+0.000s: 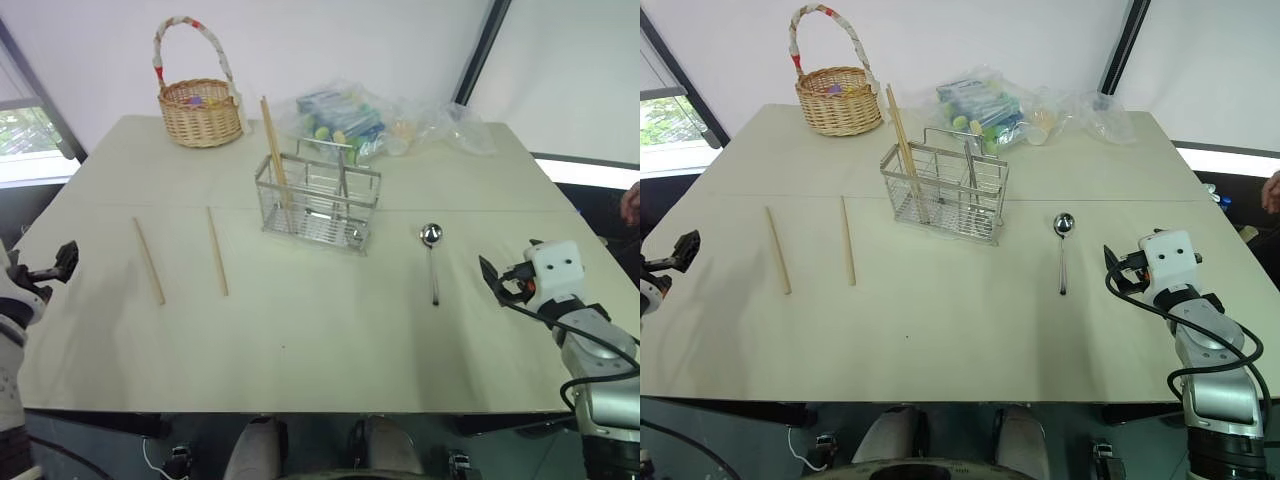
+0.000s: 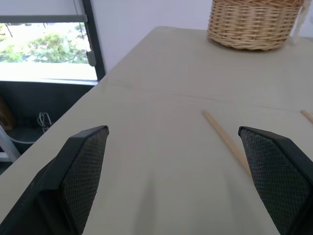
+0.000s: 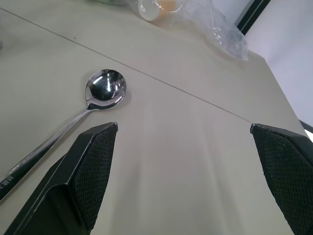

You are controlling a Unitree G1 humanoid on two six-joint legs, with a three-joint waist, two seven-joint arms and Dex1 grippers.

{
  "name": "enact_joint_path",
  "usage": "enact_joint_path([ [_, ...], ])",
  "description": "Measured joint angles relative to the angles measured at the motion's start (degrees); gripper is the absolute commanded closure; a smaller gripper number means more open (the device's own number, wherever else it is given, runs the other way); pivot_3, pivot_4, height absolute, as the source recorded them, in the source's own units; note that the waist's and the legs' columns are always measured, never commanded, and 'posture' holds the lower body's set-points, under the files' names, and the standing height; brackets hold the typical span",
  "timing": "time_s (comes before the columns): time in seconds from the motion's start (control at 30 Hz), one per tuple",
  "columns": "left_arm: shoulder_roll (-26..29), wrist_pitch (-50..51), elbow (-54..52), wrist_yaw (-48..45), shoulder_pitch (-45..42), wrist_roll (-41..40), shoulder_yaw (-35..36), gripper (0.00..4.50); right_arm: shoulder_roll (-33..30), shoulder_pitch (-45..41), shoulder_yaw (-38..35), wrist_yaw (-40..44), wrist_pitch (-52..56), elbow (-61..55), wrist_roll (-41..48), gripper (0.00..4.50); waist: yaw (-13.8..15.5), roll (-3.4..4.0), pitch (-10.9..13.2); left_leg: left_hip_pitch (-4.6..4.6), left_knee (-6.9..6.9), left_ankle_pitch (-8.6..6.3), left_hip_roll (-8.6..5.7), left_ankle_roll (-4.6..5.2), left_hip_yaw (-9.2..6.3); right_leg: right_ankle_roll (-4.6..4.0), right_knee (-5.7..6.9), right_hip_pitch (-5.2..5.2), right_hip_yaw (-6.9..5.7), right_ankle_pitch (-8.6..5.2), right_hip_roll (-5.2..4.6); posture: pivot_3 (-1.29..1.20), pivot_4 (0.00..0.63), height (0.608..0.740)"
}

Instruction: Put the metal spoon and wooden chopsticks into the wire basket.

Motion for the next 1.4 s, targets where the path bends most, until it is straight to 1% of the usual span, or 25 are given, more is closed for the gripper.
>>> enact_joint_path([
  [0.2, 0.0, 0.2, 0.5, 0.2, -2.2, -0.4, 0.0, 0.01, 0.0, -0.1, 0.0, -0.2, -0.2, -0.3, 0.0, 0.00, 0.0, -0.01, 0.0, 0.00, 0.00, 0.00, 0.00, 0.00, 0.00, 0.00, 0.00, 0.01, 0.00, 0.00, 0.01, 0.00, 0.150, 0.628],
  [0.5, 0.3, 0.5, 0.5, -0.6, -3.1, -0.7, -1.0, 0.01, 0.1, -4.0, 2.2, -1.4, 4.5, -4.5, -0.1, 0.00, 0.0, -0.02, 0.0, 0.01, 0.00, 0.00, 0.01, 0.00, -0.01, 0.00, 0.00, 0.01, 0.00, 0.00, 0.02, 0.00, 0.150, 0.628],
  [0.67, 3.0, 2.8, 0.5, -1.5, -4.5, -1.8, -1.1, 0.01, 0.7, -7.2, 2.6, -1.4, 6.4, -5.2, 1.7, 0.00, 0.0, -0.01, 0.0, -0.01, 0.00, 0.00, 0.00, 0.00, -0.01, 0.00, 0.00, -0.01, 0.00, 0.00, 0.02, 0.00, 0.150, 0.628],
  [0.83, 7.1, 8.4, -1.2, -4.6, -11.4, -7.3, -1.8, 0.01, 0.7, -13.3, 2.3, -0.6, 10.3, -6.5, 6.0, 0.00, 0.1, -0.05, 0.0, -0.03, 0.01, 0.00, -0.01, 0.00, -0.05, -0.01, -0.01, 0.02, -0.01, 0.01, 0.05, 0.00, 0.150, 0.628],
  [0.9, 9.4, 11.6, -3.2, -8.6, -15.7, -12.2, -3.4, 0.01, 0.1, -17.1, 2.6, 1.6, 11.5, -5.2, 8.1, 0.00, 0.0, -0.06, 0.0, -0.05, 0.02, 0.01, -0.03, -0.01, -0.03, -0.01, -0.02, 0.02, -0.01, 0.01, 0.06, 0.00, 0.150, 0.628],
  [0.97, 11.9, 14.3, -6.7, -14.0, -19.9, -17.5, -6.5, 0.01, -1.5, -22.0, 3.9, 3.4, 13.3, -2.9, 9.0, 0.00, -0.2, -0.03, 0.0, -0.03, 0.02, 0.01, -0.09, -0.01, 0.02, -0.02, -0.03, 0.04, 0.00, 0.01, 0.05, 0.00, 0.150, 0.628],
  [1.07, 15.6, 17.2, -11.1, -22.2, -24.1, -22.9, -11.8, 0.01, -2.3, -28.2, 6.3, 3.5, 18.3, 0.7, 8.9, 0.00, -0.5, 0.06, 0.0, 0.00, -0.02, 0.01, -0.11, 0.00, 0.08, -0.03, -0.04, 0.18, 0.03, 0.01, 0.04, 0.00, 0.150, 0.628],
  [1.17, 18.3, 18.8, -13.4, -29.7, -25.7, -25.6, -17.6, 0.01, -2.0, -31.4, 9.0, 0.7, 25.2, 5.1, 7.6, 0.00, -0.6, 0.09, 0.0, 0.00, -0.08, 0.01, -0.04, 0.00, 0.02, -0.13, -0.02, 0.28, 0.03, -0.04, 0.08, 0.00, 0.150, 0.628],
  [1.23, 19.4, 19.2, -14.7, -33.7, -26.4, -26.4, -20.6, 0.01, -0.6, -32.8, 10.3, -1.9, 30.5, 7.2, 6.6, 0.00, -0.5, 0.12, 0.1, -0.03, -0.13, 0.02, -0.02, 0.00, -0.01, -0.19, -0.02, 0.25, 0.03, -0.07, 0.11, 0.00, 0.150, 0.628],
  [1.4, 20.3, 18.5, -15.3, -39.5, -28.5, -25.9, -26.5, 0.01, 4.0, -36.2, 12.3, -7.5, 45.4, 8.3, 6.1, 0.00, -0.5, 0.26, 0.2, -0.01, -0.13, 0.02, -0.01, 0.01, -0.02, -0.21, -0.01, 0.24, 0.03, -0.09, 0.17, 0.00, 0.150, 0.628],
])
